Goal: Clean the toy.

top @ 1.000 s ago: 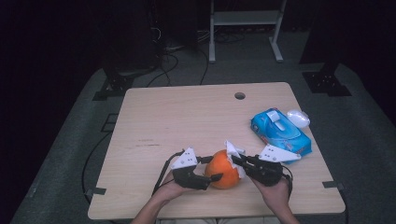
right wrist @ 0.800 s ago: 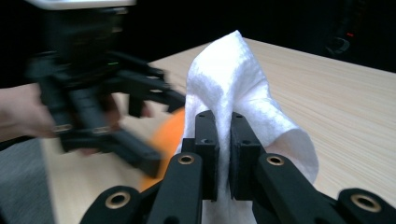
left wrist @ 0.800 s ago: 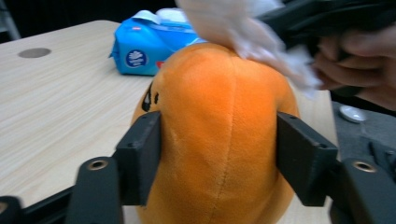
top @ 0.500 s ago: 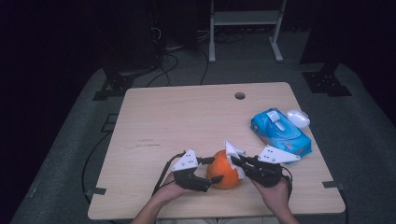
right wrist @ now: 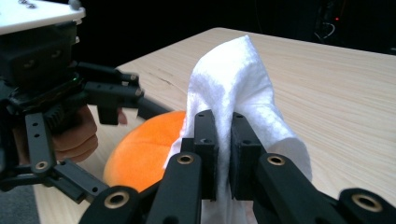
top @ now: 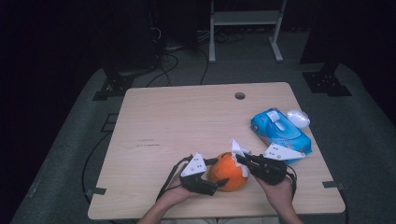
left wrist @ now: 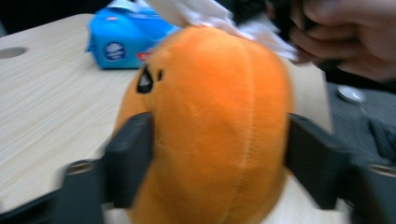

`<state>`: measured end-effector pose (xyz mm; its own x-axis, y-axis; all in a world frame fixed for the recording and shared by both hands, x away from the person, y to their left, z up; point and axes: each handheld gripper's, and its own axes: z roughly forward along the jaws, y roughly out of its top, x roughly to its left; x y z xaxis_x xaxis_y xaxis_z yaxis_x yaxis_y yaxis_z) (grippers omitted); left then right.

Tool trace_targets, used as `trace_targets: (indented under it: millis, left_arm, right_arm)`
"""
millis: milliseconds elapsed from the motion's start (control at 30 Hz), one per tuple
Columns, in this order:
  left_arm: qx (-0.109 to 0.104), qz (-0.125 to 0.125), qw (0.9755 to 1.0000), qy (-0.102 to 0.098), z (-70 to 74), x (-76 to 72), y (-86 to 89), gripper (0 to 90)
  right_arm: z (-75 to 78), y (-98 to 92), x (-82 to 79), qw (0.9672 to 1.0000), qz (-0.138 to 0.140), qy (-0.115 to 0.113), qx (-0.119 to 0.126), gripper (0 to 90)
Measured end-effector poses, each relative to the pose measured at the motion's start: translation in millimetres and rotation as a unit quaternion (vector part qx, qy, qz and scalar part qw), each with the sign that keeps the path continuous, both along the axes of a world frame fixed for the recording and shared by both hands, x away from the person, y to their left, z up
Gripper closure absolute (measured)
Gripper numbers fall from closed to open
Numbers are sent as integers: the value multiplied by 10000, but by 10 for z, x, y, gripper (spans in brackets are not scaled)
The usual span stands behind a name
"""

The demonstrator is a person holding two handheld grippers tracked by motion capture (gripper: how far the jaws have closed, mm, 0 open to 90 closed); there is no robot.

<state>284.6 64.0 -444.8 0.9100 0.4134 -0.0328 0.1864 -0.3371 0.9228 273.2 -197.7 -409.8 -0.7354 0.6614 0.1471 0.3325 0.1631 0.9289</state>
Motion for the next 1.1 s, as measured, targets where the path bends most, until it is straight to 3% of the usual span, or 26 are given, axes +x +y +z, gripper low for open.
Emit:
trace_targets:
  millis: [67,167,233,333,467,567,633,767,867,967,1033,1100]
  left_arm:
    - [2,-44,10000,-32,-20,5,-11,145]
    - [26,-83,9998,-197,5,-32,-7,274]
    - [-14,-5,9997,-232,29,-48,-8,346]
    - [35,-53,9996,-264,36,-61,-12,380]
    - [13,-66,9994,-340,41,-72,-13,372]
    - [-107,-55,9997,-196,12,-39,-37,235]
    - [-48,5,9998,-204,-23,-23,-55,185]
    - [96,-67,9995,-291,-36,-72,-82,292]
    - [186,-92,9993,-322,-30,-90,-74,338]
    - [191,-176,9990,-355,-28,-94,-84,348]
    - [203,-227,9987,-414,-32,-107,-100,344]
    - [154,-214,9987,-431,-27,-103,-123,288]
  right_arm:
    - [15,13,-9,10000,-2,-37,-29,828]
    - [67,88,-88,9996,101,-253,-111,830]
    - [102,167,-155,9988,366,-306,-65,829]
    - [128,321,-215,9961,598,-458,-452,830]
    - [142,172,-121,9977,301,-431,-426,832]
    - [104,32,-72,9991,90,-299,-300,831]
    - [92,37,-83,9991,100,-305,-291,831]
    - [97,237,-191,9977,435,-347,-397,830]
    - [94,315,-202,9953,546,-475,-646,831]
    - [118,182,-123,9975,350,-371,-492,832]
    - [103,58,-61,9986,74,-301,-420,829]
    - [74,-32,-33,9995,-31,-135,-277,830]
